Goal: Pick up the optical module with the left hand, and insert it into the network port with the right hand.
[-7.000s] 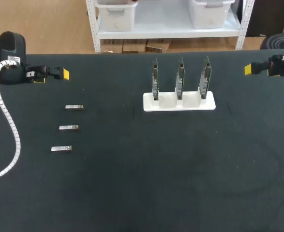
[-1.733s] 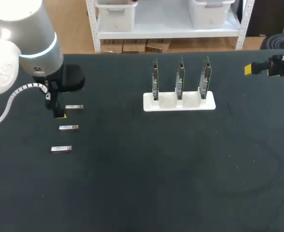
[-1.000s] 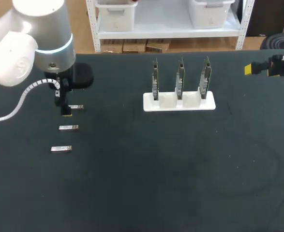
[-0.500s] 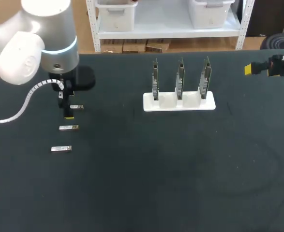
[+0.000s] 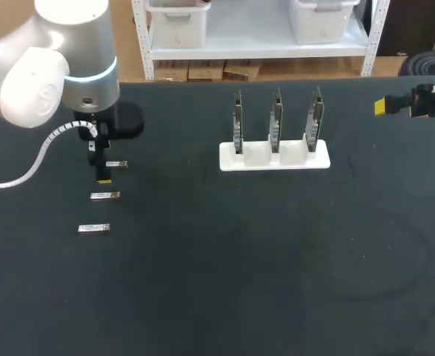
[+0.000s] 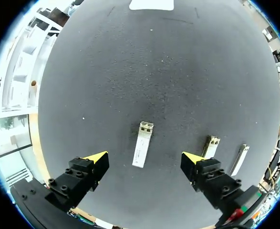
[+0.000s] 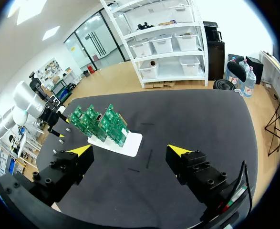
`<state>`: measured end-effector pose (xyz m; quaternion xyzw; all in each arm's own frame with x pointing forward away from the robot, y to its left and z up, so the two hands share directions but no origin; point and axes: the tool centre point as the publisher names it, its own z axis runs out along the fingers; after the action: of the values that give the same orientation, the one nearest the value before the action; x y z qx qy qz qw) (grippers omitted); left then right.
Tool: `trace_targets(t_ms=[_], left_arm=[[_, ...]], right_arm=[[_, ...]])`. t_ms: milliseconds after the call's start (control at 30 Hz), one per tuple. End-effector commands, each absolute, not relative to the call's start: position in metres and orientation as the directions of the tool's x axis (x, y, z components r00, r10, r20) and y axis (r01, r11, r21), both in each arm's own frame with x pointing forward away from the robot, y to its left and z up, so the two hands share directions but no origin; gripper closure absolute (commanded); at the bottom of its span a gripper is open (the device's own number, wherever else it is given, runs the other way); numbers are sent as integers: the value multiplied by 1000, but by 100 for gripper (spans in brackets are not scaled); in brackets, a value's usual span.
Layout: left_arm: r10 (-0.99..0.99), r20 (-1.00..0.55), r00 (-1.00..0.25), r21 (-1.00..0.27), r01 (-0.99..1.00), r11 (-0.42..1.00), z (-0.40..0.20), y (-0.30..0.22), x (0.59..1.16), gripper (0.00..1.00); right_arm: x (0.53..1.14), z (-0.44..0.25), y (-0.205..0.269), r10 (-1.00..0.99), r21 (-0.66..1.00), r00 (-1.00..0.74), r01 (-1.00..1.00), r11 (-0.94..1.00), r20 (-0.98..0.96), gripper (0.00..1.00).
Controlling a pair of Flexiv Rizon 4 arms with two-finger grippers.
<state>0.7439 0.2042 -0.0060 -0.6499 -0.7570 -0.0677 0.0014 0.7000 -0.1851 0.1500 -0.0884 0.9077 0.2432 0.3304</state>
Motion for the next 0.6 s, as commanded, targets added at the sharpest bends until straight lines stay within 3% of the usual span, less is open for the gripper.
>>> trace_targets(t_ms=[33, 600], left_arm=[[984, 87, -159, 73, 986, 153, -8, 204, 751, 0], [982, 82, -172, 39, 985, 169, -13, 206, 751, 0]], right_arm=[[700, 150, -185, 0, 383, -766, -321, 866, -643, 0], [700, 150, -185, 0, 383, -766, -321, 866, -643, 0]])
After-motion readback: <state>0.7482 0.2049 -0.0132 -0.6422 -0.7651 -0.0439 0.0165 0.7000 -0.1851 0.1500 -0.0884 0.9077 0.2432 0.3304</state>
